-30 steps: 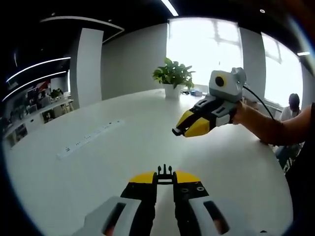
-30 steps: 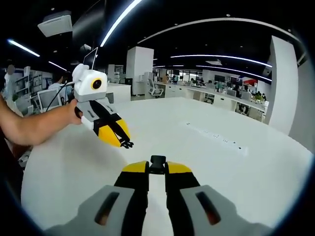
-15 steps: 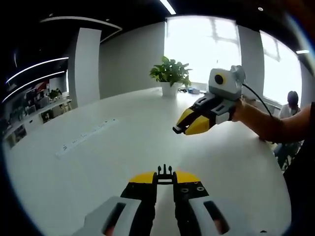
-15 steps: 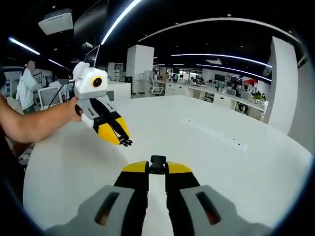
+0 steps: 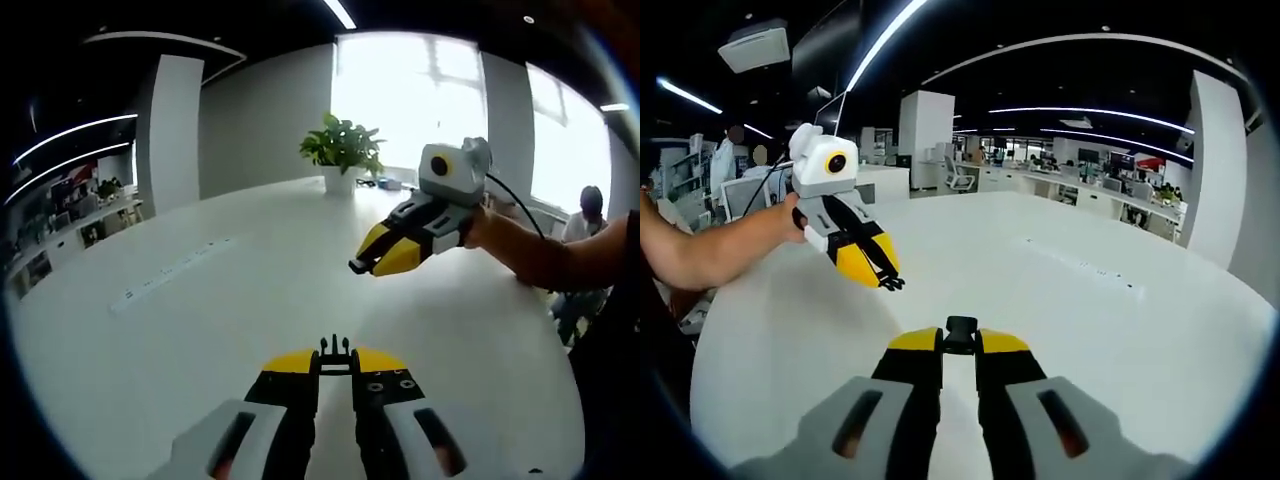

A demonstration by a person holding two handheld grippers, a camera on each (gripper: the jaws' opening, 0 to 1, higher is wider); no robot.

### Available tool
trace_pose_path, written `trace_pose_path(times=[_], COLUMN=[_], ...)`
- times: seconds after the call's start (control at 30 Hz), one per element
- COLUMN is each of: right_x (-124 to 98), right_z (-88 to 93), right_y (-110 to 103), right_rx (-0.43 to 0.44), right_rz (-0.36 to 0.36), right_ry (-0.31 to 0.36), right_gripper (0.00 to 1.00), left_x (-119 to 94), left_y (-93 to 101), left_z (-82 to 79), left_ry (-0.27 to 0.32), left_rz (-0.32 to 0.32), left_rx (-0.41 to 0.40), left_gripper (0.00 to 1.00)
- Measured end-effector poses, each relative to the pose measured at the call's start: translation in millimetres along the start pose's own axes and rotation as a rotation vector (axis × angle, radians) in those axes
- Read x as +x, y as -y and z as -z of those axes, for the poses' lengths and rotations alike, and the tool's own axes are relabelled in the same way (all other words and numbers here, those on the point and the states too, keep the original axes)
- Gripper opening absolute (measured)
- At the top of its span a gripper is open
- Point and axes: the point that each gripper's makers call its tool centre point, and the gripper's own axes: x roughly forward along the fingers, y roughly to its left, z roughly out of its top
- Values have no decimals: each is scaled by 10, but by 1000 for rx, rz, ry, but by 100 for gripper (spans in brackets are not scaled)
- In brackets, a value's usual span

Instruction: Snap the two parts of the plastic buckle together until the buckle closes and remains connected.

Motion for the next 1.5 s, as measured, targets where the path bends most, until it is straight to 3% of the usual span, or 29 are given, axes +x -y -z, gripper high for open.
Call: trace_pose_path(times=[0.33,1.5], right_x=[-67,-247], right_z=[50,178], right_y=[-104,-411], right_rx=[21,-15], right_rz=[-15,-72], right_ry=[1,-5], right_gripper=[11,11], left_x=[-32,-220], left_y=[-22,241], left_z=[22,211], left_ry=[9,12], left_rz=[5,49], left_rx=[-5,1], left_gripper=[11,11])
